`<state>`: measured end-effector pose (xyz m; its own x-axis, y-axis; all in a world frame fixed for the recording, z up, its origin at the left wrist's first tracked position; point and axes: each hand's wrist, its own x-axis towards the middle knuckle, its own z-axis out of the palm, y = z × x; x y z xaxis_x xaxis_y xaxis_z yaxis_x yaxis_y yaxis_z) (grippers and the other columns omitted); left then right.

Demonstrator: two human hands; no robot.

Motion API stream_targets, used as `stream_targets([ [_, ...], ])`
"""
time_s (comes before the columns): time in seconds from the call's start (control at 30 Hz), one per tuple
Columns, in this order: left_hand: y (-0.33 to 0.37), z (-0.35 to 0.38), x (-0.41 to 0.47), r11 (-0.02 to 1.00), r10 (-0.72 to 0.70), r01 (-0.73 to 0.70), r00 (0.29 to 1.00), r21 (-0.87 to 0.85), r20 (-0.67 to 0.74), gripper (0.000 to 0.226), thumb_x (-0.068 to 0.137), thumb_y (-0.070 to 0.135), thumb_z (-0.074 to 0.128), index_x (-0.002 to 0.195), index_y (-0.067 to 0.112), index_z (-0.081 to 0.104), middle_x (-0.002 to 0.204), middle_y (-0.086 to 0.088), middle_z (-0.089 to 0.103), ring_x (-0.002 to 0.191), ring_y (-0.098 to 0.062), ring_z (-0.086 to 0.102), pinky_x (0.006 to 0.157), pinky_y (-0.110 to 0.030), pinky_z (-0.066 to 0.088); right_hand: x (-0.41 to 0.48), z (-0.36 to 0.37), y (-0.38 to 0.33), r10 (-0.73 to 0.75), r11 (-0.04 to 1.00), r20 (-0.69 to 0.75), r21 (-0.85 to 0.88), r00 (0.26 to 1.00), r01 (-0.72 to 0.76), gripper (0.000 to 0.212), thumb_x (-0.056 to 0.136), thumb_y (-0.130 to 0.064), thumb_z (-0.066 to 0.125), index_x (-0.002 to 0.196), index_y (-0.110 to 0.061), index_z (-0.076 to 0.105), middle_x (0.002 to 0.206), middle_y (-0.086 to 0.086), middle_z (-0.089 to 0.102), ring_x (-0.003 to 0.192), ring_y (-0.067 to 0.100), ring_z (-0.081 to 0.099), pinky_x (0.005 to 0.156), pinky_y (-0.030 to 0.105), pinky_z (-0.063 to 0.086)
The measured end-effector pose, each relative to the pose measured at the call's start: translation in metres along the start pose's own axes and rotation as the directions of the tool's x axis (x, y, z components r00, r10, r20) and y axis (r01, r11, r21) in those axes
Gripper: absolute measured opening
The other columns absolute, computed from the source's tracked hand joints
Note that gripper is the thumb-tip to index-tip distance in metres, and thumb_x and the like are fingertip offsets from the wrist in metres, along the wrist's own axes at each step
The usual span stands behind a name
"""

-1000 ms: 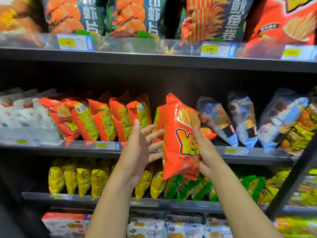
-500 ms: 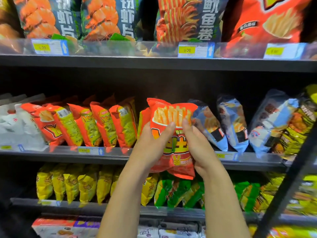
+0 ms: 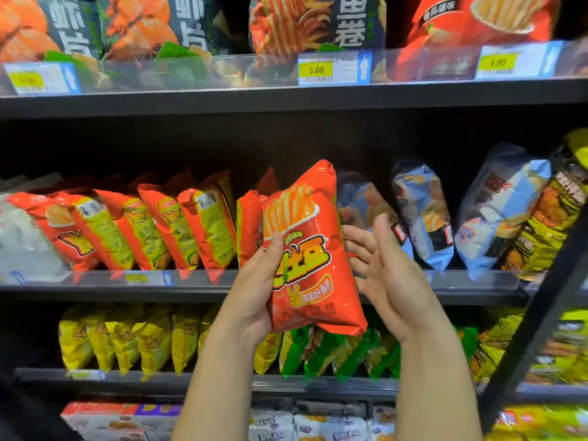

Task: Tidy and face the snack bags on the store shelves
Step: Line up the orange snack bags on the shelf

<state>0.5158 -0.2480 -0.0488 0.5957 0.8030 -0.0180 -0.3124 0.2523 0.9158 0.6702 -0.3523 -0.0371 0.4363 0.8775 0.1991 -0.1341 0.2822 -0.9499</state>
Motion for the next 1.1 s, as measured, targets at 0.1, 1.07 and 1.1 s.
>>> stream_targets([
  [0.1,-0.001,0.003,0.001,0.971,0.163,-0.164,0.986,0.172,0.024,0.060,0.084,0.053,0.073,0.137,0.026,0.063,0.123,-0.006,0.078,0.113,-0.028,0.075,0.103,-0.059,0.056,0.000,0.003,0.003,-0.049,0.995,0.075,-0.087,0.996,0.056,0.051,0.087,-0.052,0.063,0.126,-0.019,0.069,0.117,0.004,0.079,0.109,0.022,0.075,0.090,0.041,0.061],
  [1.07,0.024,-0.008,0.001,0.943,0.173,-0.217,0.968,0.252,0.184,0.081,0.076,0.047,0.088,0.145,0.023,0.054,0.126,-0.007,0.076,0.113,-0.030,0.075,0.089,-0.049,0.062,0.005,-0.003,0.001,0.054,0.999,0.069,-0.004,0.996,-0.054,0.052,0.083,-0.038,0.071,0.123,-0.006,0.069,0.112,0.017,0.078,0.099,0.030,0.077,0.081,0.038,0.064],
  [1.1,0.024,-0.005,0.000,0.965,0.127,-0.155,0.981,0.209,0.144,0.069,0.081,0.042,0.085,0.140,0.018,0.059,0.119,-0.010,0.078,0.105,-0.030,0.078,0.082,-0.045,0.064,0.003,0.001,0.000,0.109,0.994,0.067,0.025,0.992,-0.111,0.044,0.086,-0.038,0.069,0.116,-0.007,0.074,0.108,0.019,0.079,0.095,0.030,0.078,0.081,0.039,0.065],
])
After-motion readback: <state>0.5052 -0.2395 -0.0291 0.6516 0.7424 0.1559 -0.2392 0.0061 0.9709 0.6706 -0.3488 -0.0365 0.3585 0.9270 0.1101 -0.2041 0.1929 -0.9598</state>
